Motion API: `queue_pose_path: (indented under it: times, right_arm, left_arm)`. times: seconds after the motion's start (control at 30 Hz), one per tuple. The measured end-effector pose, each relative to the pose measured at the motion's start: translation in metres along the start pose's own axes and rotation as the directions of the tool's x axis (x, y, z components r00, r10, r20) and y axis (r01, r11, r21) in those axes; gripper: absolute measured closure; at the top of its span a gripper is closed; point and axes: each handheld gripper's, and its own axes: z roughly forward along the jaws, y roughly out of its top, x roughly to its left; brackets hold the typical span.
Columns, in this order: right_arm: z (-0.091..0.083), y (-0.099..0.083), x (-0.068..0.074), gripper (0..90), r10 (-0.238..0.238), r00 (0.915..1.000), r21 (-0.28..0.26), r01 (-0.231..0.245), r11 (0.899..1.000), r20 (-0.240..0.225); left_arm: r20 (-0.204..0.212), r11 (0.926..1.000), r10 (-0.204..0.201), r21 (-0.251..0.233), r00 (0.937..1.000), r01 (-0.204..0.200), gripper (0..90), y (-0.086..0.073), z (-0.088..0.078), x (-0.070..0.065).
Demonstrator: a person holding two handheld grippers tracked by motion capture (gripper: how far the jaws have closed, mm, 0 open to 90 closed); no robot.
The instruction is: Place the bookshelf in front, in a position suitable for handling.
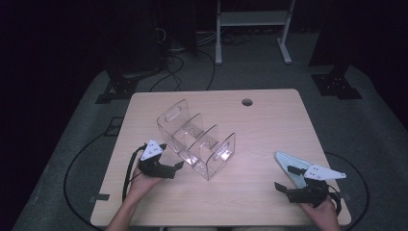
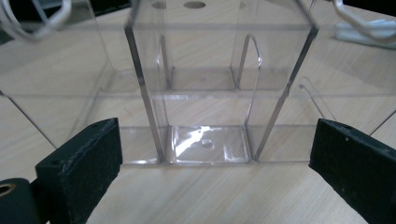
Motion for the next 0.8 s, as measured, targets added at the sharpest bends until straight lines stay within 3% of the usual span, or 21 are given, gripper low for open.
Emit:
queue_pose_path:
  times: [0.07, 0.3, 0.63, 0.8]
  right_arm:
    - [0.001, 0.0, 0.0, 15.1, 0.0, 1.0, 0.004, 0.0, 1.0, 0.0]
    - [0.002, 0.0, 0.001, 15.1, 0.0, 1.0, 0.006, 0.001, 1.0, -0.002]
    - [0.003, 0.001, 0.002, 15.1, -0.005, 0.9999, 0.004, 0.005, 1.0, -0.011]
    - [0.002, 0.001, 0.002, 15.1, -0.004, 0.9999, 0.003, 0.004, 1.0, -0.011]
  left_arm:
    - [0.002, 0.9996, 0.0, 0.028, 1.0, 0.0, 1.5, -0.003, 0.006, 0.001]
    - [0.01, 0.9983, -0.001, 0.058, 1.0, 0.001, 1.6, -0.005, 0.017, 0.001]
    - [0.031, 0.9988, -0.007, 0.048, 0.9995, 0.006, 1.6, 0.0, 0.027, -0.002]
    - [0.016, 0.9986, -0.014, 0.052, 0.9998, 0.013, 0.7, 0.001, 0.032, -0.002]
